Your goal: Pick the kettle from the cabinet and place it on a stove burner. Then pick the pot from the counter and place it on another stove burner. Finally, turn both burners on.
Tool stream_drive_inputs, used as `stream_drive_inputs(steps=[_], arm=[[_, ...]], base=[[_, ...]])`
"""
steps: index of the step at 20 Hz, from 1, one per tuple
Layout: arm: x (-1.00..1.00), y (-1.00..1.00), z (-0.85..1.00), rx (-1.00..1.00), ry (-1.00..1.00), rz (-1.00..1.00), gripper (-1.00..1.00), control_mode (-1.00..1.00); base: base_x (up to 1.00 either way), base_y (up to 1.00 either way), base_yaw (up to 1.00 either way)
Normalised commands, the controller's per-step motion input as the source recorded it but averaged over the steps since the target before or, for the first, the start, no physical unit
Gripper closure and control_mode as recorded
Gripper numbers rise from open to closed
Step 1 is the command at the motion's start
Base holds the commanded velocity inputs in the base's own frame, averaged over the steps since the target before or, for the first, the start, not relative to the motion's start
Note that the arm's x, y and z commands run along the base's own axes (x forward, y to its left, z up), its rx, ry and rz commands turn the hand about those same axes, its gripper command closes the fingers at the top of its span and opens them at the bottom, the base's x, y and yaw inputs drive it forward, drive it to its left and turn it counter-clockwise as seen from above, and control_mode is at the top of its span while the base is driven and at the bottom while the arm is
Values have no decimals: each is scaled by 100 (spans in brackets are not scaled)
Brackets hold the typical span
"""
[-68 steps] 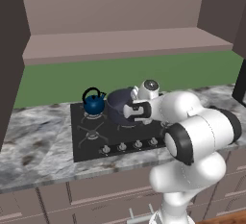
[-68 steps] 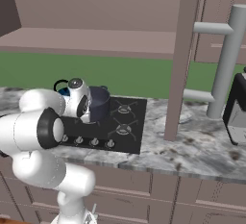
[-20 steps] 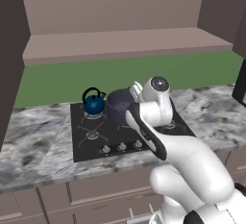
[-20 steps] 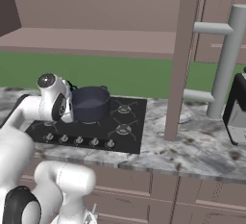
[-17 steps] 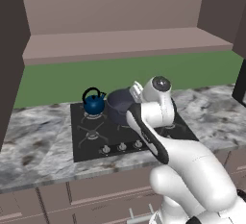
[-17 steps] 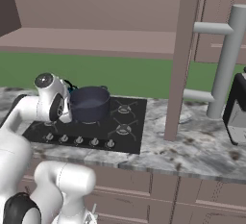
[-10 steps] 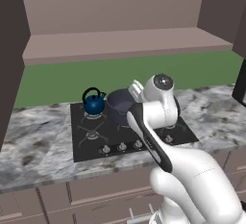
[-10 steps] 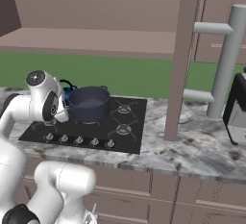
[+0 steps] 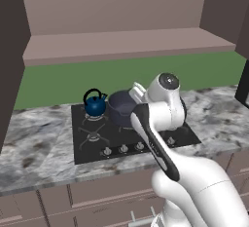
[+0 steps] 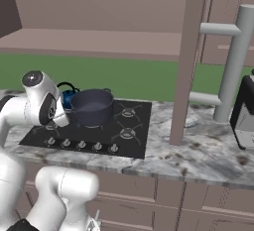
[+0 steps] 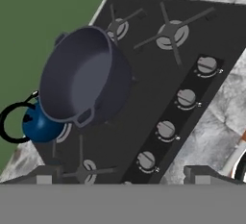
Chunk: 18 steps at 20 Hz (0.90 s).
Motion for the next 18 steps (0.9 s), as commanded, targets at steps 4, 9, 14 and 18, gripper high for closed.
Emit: stream_drive_inputs(steps=[4,9,14,18], arm=[[-9,0,5,5,6,6,-100,-100],[0,0,0,0,0,1,-100,-100],[1,-9,0,0,21,0,-100,-100],[-5,5,-8,-4,28,0,-100,-100]], base=[[0,0,0],[0,0,0],[0,0,0],[0,0,0]])
